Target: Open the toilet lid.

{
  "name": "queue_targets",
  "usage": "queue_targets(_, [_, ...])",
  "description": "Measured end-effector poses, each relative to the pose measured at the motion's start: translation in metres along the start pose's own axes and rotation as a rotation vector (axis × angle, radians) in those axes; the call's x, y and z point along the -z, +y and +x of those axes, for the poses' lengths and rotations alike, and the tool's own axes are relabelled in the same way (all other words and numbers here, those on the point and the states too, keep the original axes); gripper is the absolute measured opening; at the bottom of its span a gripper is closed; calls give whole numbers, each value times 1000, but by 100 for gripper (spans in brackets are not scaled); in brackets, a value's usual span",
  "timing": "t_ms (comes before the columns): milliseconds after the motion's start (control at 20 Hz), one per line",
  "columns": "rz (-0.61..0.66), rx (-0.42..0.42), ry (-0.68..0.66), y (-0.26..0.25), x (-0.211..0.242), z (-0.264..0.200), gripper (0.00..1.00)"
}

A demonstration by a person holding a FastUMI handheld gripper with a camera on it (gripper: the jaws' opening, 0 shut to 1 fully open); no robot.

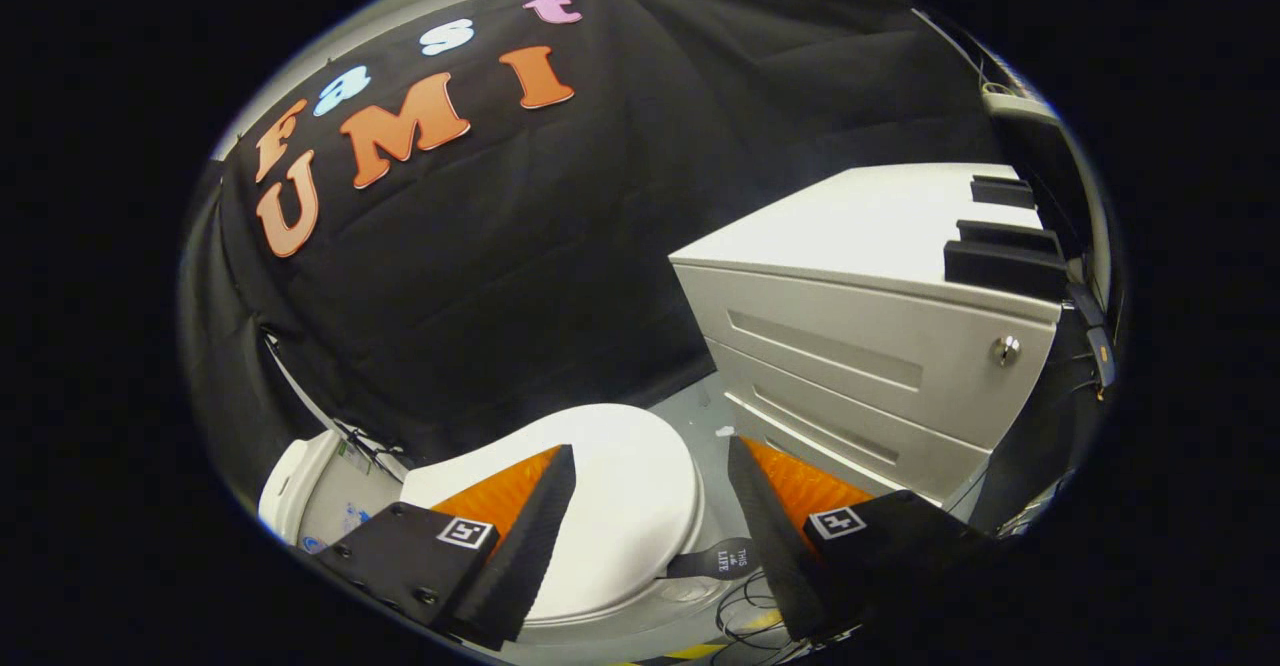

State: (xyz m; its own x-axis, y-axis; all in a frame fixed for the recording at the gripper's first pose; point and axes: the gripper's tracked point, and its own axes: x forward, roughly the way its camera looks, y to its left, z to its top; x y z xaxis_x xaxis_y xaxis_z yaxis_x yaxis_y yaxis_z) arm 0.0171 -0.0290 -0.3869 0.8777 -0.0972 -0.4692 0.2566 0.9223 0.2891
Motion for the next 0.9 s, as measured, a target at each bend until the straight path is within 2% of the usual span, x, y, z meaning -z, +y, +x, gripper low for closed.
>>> queue_targets(350, [81,76,95,-39,55,19,99])
queue_targets(700, [256,108,241,-61,102,16,99])
queue_targets(850, [348,112,264,-67,113,13,99])
queue_targets(900, [377,111,281,-68,118,11,96])
